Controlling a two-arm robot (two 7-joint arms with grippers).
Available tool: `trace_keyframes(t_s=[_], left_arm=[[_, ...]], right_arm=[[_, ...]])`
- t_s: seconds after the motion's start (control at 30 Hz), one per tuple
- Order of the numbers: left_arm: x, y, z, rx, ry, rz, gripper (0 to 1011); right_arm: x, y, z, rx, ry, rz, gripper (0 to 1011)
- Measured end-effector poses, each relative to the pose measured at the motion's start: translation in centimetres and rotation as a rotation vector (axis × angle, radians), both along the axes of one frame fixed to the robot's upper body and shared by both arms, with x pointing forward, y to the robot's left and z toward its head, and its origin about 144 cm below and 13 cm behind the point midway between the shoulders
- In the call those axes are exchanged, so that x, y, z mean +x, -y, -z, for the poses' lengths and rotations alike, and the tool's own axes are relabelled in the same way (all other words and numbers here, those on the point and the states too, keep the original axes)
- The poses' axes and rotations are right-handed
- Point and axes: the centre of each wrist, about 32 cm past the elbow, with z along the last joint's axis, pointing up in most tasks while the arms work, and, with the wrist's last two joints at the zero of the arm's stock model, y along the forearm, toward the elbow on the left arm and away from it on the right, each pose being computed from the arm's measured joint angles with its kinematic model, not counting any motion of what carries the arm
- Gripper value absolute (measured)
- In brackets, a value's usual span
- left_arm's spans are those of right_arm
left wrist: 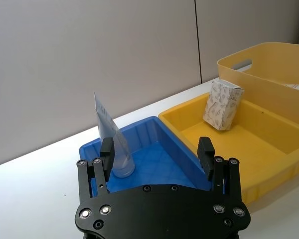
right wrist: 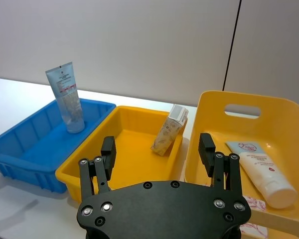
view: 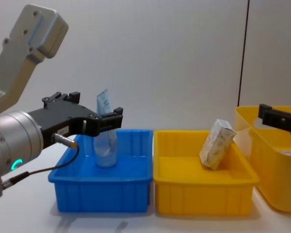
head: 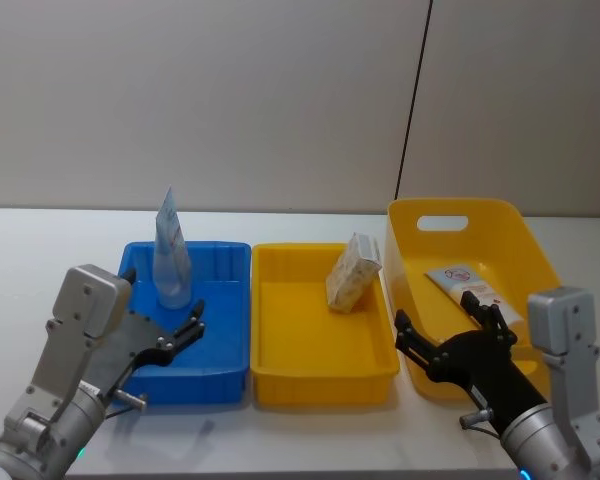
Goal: Bimanual collaborative sorting of washing and personal care products
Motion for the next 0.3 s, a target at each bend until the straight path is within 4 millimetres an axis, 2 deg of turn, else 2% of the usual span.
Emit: trace_keyframes(t_s=[0.3], left_arm=[[0.0,0.0,0.0,0.0,0.0,0.0,1001]], right_arm=[[-0.02,0.01,0.01,-0.001,0.0,-0.001,1004]])
